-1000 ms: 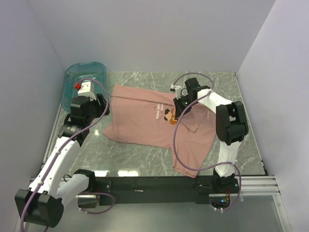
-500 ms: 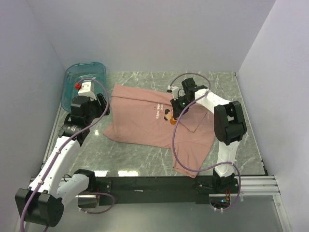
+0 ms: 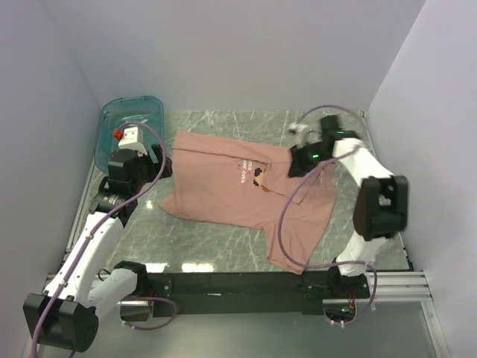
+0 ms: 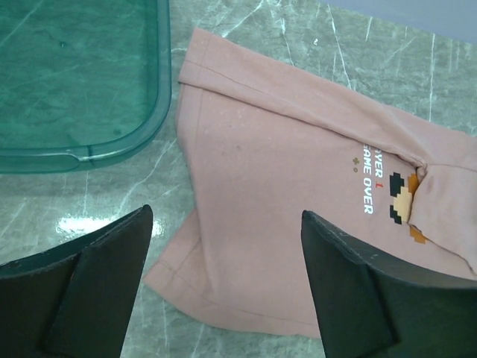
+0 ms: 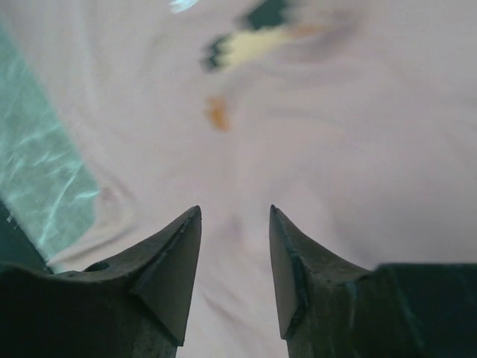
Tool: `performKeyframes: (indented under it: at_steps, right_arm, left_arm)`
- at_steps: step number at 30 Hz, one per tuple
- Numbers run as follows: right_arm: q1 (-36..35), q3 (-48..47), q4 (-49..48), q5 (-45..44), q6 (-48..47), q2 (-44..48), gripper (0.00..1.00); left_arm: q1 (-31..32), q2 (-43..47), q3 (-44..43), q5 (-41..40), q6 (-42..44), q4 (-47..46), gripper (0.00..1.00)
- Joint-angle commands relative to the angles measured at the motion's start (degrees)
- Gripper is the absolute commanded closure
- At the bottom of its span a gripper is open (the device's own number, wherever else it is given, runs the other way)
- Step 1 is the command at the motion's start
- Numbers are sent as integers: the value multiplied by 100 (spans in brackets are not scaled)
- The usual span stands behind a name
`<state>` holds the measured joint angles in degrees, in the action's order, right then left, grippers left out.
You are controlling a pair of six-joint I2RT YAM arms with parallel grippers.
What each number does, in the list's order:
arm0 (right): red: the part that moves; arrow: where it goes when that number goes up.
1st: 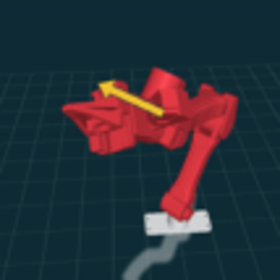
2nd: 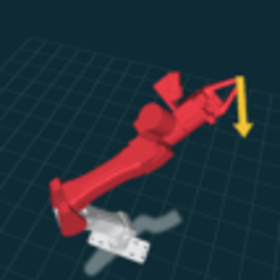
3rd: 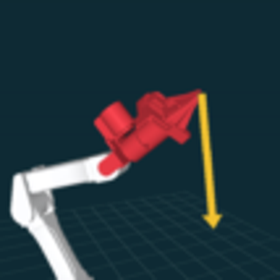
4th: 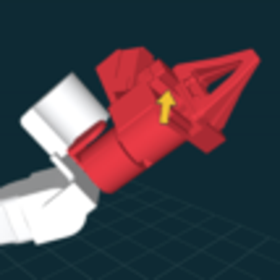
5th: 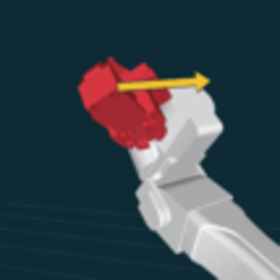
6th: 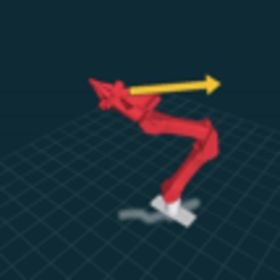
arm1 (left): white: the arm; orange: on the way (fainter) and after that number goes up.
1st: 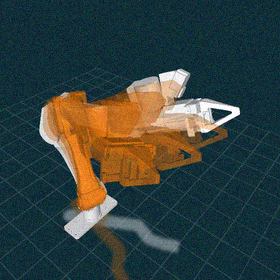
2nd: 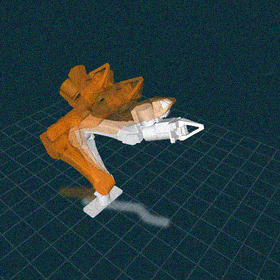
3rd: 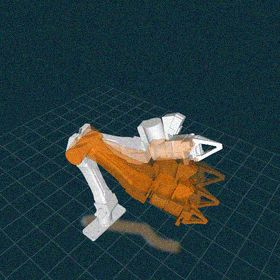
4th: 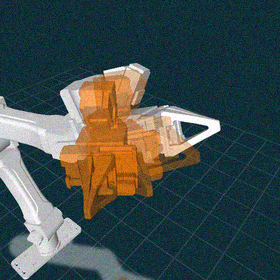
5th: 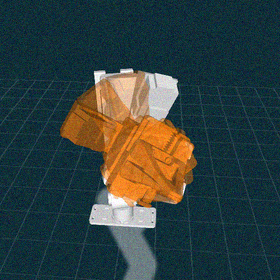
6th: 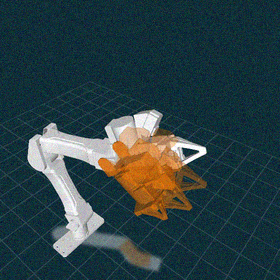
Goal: Fold and stack the t-shirts
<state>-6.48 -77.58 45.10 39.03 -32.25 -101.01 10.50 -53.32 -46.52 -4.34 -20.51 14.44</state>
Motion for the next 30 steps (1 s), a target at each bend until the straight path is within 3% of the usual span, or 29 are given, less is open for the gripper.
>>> performKeyframes:
  at_steps: [1,6,12,15,21,30]
  right_arm:
    - [971,453,-720,447,541,730,51]
    - [1623,981,-1511,221,1464,1074,50]
    - [1931,1140,-1663,210,1731,996,50]
    - [1931,1079,-1566,325,1705,873,50]
    - [1931,1078,-1513,509,1678,899,50]
    - [1940,1061,-1469,606,1643,970,50]
  left_arm:
    - [-92,252,134,82,-452,-230,13]
    - [-110,348,721,626,-1636,6,16]
    - [-110,830,1917,451,-4105,95,23]
    - [-110,885,2559,13,-4811,-142,28]
    - [-145,-114,2622,-436,-5068,-792,36]
    - [-259,-1435,1989,-1368,-5481,-406,43]
